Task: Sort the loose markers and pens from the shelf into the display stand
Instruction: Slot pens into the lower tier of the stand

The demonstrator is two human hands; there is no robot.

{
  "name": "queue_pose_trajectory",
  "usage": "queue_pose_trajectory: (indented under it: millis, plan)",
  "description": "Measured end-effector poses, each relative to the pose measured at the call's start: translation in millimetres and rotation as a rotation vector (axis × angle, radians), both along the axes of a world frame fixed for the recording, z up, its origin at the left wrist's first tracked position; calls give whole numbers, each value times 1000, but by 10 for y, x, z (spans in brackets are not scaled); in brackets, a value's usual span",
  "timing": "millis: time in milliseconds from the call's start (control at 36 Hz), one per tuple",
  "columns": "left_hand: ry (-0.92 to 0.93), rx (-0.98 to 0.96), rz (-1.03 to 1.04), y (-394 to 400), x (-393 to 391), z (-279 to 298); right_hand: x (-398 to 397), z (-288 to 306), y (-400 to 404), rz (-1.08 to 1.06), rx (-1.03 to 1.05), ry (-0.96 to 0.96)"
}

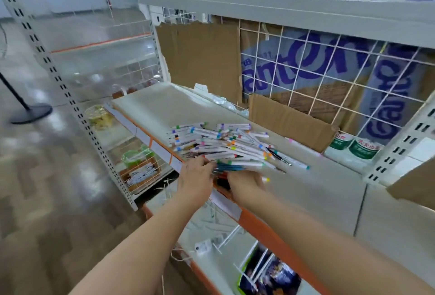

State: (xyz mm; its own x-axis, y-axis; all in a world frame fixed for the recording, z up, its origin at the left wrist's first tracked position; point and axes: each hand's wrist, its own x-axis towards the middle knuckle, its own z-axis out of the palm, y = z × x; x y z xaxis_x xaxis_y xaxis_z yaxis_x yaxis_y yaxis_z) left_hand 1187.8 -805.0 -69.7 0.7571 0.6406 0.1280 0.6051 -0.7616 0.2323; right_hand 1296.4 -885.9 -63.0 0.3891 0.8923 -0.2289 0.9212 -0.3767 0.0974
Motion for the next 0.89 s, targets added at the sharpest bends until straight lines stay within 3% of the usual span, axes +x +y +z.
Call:
queue_pose_trajectory:
  millis: [194, 306, 417, 556, 611, 750, 889]
  plan:
    - [46, 75, -192, 19, 128, 7, 34, 58, -79, -22, 169, -46]
    - [41, 117, -214, 27, 221, 81, 139, 185, -152, -98, 273, 32]
    - [-11, 50, -249, -10, 322, 169, 225, 319, -287, -279, 470, 287]
    - [-232, -255, -219, -164, 480, 214, 247, 360, -476, -609, 911, 807]
    - [-282, -319, -253, -267, 565, 244, 223, 371, -596, -665, 999, 894]
    - [-352, -382, -342, -608, 747, 318, 228, 441, -941, -734, 1148, 682]
    - [-434, -394, -400, -1012, 912, 306, 292, 408, -1469, -804, 1122, 330]
